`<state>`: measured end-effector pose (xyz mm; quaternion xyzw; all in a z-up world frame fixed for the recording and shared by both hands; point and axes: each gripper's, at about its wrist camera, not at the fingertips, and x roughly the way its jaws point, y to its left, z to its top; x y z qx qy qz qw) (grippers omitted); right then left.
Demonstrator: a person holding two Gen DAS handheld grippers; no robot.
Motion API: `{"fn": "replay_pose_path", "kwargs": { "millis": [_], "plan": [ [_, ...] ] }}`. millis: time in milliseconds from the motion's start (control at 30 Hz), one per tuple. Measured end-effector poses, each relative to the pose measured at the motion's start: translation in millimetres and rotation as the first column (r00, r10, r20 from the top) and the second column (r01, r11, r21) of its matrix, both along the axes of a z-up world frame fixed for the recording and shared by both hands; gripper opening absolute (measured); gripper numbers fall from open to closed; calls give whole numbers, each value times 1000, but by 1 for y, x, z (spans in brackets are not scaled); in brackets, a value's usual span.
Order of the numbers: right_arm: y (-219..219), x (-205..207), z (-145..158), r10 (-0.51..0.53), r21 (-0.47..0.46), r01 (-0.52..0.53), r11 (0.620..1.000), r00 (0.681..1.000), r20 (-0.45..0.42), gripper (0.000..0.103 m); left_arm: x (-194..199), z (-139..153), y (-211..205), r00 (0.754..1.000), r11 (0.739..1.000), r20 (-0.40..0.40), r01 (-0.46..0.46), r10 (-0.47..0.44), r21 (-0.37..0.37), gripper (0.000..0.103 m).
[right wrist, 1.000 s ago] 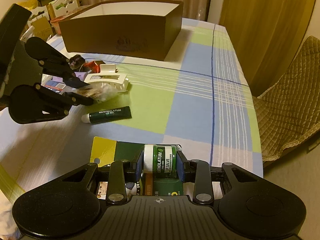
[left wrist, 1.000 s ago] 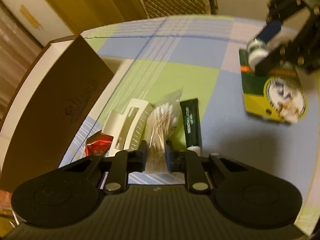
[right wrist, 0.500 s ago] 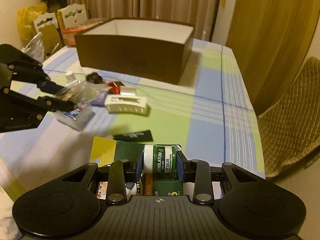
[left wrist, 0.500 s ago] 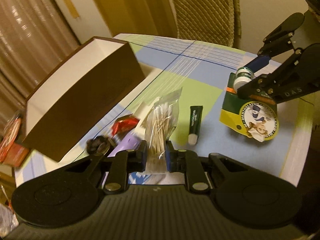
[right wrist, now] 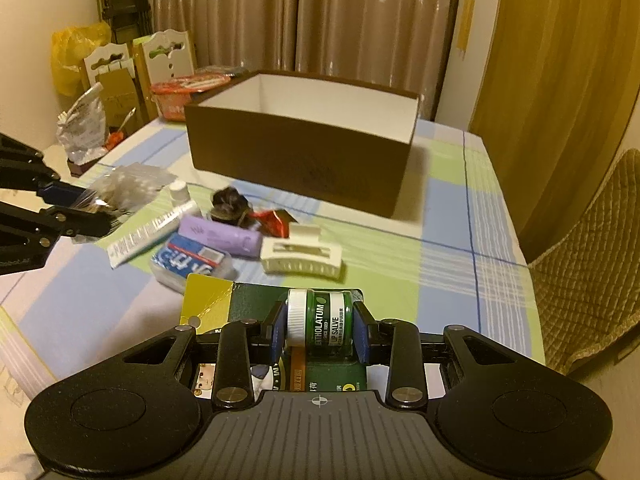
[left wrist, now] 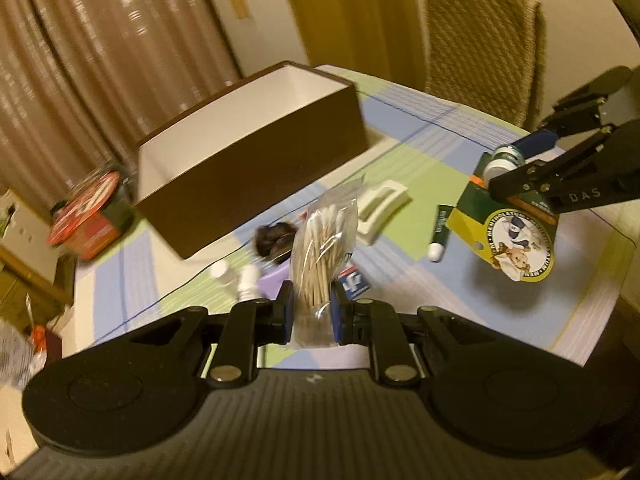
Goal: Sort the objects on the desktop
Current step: 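Carry the swab bag with the left tool while the right tool carries the card to the box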
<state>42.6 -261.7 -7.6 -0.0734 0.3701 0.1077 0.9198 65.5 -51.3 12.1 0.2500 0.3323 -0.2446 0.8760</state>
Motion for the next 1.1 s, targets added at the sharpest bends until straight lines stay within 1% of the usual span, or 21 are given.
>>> {"fn": "replay_pose_path", "kwargs": {
  "millis": [133,267,467,700,900,1100],
  "plan": [
    [12,3,9,8,-5,-8,1000,1000,26,33,1,8,18,999,999,7,-47,47,-21,15],
    [24,6,18,12,-13,-11,1000,999,52,33,1,18,34,997,997,25,-68,69,-32,15],
    [40,8,31,-3,-20,5,1000,997,83,33,4,30,54,996,996,46,-79,80,-41,15],
    [46,17,45,-22,-30,25,999,995,93,33,15,35,60,995,996,58,-73,76,-49,15],
    [44,56,53,7,-33,-4,999,995,104,33,45,34,54,993,993,57,-101,105,-68,15],
    [29,121,66,6,17,-8,1000,993,119,33,91,39,37,990,991,59,-124,127,-59,15]
  ]
}}
